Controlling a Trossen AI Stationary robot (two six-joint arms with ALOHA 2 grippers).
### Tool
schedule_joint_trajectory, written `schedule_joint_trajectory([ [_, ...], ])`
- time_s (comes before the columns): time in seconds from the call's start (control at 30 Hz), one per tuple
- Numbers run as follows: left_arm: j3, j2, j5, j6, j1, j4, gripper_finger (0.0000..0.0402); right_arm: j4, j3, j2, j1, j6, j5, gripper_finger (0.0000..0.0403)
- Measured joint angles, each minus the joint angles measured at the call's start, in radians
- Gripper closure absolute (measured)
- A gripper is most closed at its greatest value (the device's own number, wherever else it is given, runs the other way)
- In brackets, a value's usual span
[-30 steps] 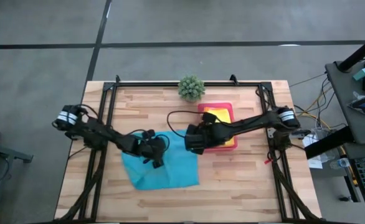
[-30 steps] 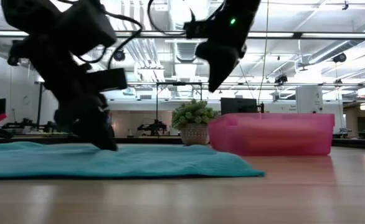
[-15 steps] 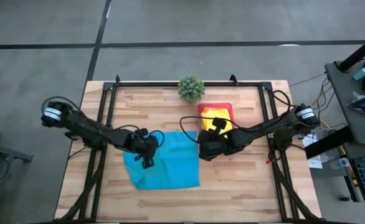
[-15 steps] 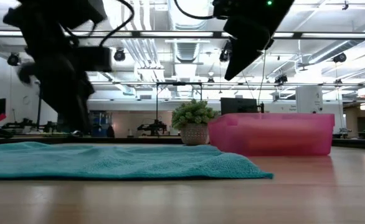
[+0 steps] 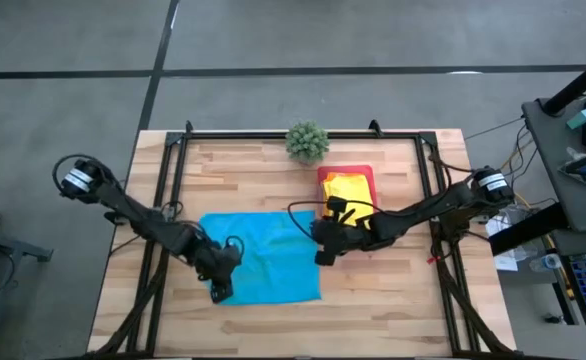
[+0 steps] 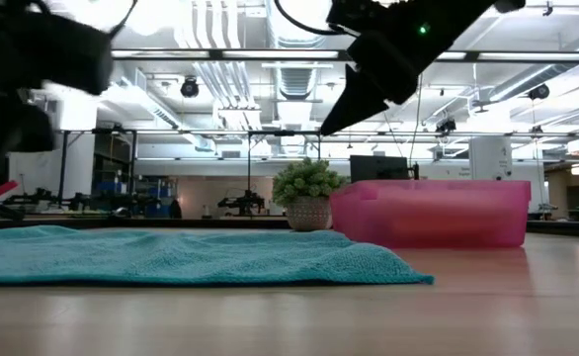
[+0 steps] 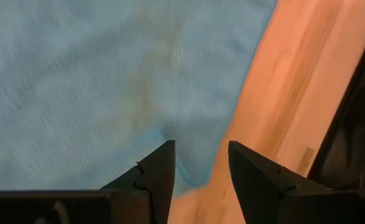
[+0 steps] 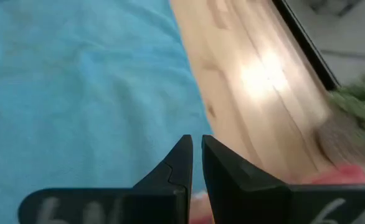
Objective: Fold microfiber towels
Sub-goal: Fold the blue towel
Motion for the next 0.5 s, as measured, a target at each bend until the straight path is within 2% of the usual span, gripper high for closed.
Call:
schedule_joint_trajectory([
  [0.13, 0.017, 0.052, 0.000, -0.106, -0.071, -0.028, 0.0268, 0.096, -0.042, 0.001, 0.000, -0.023, -0.025, 0.0374],
  [0.3, 0.053, 0.141, -0.003, -0.237, -0.100, -0.194, 0.0268, 0.140, -0.071, 0.001, 0.000, -0.017, -0.030, 0.0374],
  [0.43, 0.094, 0.194, -0.006, -0.258, -0.100, -0.199, 0.0268, 0.149, -0.073, 0.001, 0.002, -0.013, -0.033, 0.0374],
  [0.5, 0.116, 0.207, -0.006, -0.244, -0.100, -0.202, 0.0268, 0.147, -0.066, 0.001, 0.002, -0.011, -0.081, 0.0374],
])
